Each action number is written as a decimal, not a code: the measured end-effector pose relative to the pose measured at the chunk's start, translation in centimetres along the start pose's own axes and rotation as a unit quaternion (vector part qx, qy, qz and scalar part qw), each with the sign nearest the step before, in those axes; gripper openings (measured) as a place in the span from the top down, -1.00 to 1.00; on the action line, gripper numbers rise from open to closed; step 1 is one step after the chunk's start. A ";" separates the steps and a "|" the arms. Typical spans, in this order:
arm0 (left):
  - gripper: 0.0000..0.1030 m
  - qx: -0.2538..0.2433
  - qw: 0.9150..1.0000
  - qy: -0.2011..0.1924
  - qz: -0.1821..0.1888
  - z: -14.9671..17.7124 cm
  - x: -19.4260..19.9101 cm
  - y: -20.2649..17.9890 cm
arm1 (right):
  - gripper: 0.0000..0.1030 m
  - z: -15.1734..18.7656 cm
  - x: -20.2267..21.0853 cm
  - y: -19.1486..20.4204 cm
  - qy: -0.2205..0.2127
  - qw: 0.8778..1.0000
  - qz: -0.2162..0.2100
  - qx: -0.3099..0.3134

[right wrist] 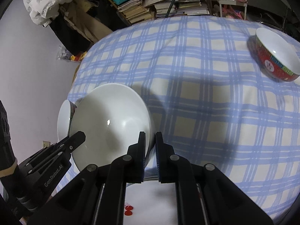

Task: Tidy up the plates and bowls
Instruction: 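Lift the large white bowl with both tools and carry it toward the plate stack, then lower the large white bowl onto the tablecloth and open both tools, then grasp the red-character white bowl rim with the left tool while the right tool grasps the opposite rim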

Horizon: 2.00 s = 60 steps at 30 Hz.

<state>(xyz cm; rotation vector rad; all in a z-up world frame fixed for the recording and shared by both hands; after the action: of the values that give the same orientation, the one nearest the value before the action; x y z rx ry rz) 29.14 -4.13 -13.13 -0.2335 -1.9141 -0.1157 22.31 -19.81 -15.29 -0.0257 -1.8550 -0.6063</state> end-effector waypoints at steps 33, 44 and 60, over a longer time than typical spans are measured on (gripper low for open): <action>-0.44 -0.020 0.998 -0.034 -0.050 -1.6 6.4 4.4 | -0.51 -2.2 3.9 3.5 -0.018 0.999 0.023 0.044; -0.67 0.028 0.997 -0.033 -0.062 -1.6 6.0 10.5 | -1.00 -3.9 4.1 8.2 -0.052 0.994 0.033 0.096; -0.67 0.062 0.996 -0.010 -0.062 -1.4 1.8 17.5 | -1.00 -3.5 -0.5 15.5 -0.081 0.981 0.025 0.172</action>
<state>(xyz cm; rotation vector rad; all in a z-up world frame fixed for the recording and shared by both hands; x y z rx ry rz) 33.64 12.91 -11.57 -0.0321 -1.9473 -0.0772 30.32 -7.68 -8.76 0.1092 -2.0899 -0.2487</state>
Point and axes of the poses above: each gripper's, at about its wrist camera, not at the fingertips, and x roughly against the way its jaws point, y to its left, z to its underside, the point moved 1 cm from there along -x, roughly the way its jaws point, and after that the axes turned 2 degrees about z, right-handed, at the moved point
